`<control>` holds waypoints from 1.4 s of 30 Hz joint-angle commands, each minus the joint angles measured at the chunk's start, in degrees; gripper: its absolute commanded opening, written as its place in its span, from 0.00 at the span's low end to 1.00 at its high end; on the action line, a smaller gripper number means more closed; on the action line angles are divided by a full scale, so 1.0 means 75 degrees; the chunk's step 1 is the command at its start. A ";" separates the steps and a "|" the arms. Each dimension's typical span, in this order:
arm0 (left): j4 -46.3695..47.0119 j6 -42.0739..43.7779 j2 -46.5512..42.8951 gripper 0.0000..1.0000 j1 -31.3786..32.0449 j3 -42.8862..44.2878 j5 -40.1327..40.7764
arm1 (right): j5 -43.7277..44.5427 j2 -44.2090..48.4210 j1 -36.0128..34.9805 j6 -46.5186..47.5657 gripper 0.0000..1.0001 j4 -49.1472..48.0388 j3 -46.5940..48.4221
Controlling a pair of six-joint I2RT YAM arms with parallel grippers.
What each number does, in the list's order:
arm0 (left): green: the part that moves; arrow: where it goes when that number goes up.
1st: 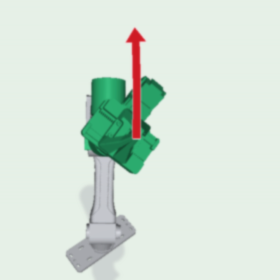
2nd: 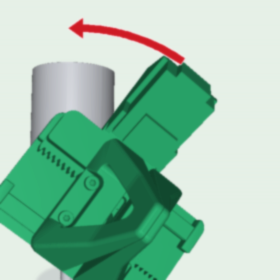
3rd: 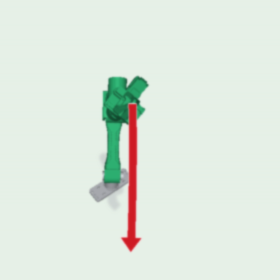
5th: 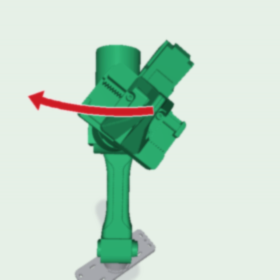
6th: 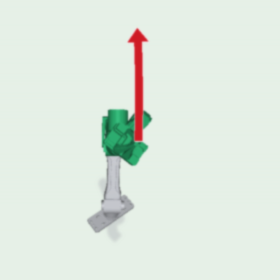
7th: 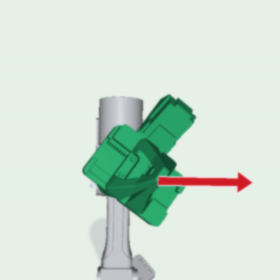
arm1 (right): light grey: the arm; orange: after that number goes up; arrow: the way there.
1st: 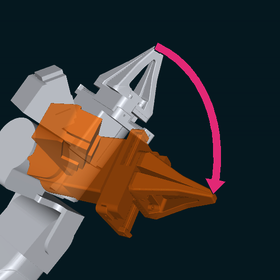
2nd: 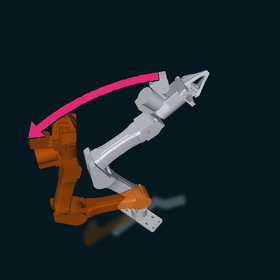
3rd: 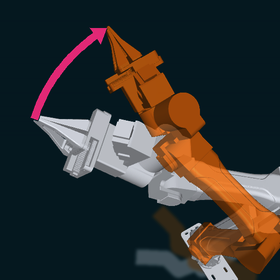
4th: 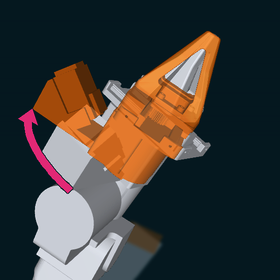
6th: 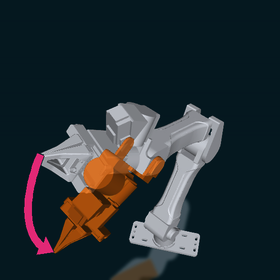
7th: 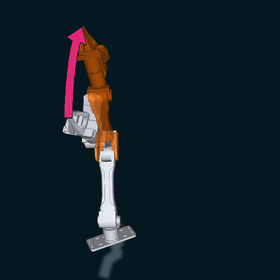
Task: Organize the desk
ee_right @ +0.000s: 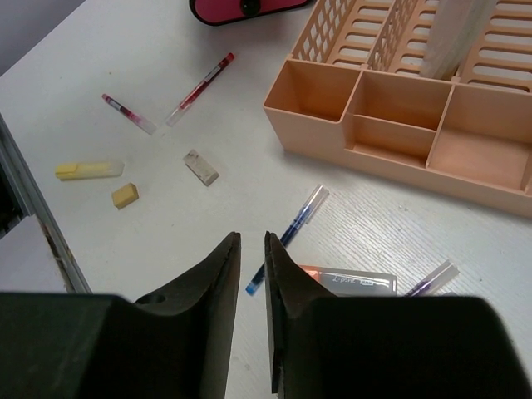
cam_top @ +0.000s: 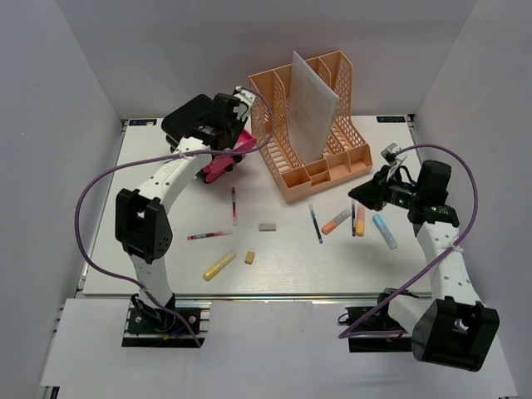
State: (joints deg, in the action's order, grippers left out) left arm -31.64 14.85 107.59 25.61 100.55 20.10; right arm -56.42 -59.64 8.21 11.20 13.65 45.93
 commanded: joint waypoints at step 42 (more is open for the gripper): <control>0.1746 -0.3304 -0.7783 0.75 0.0031 -0.7583 -0.4426 | 0.6422 -0.4598 -0.1047 0.0452 0.50 0.2610 0.1880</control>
State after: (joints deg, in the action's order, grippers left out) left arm -18.00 -10.00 49.08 26.06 42.81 -13.69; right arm -9.13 -92.73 0.56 15.51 35.51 59.09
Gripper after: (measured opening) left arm 0.755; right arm 0.495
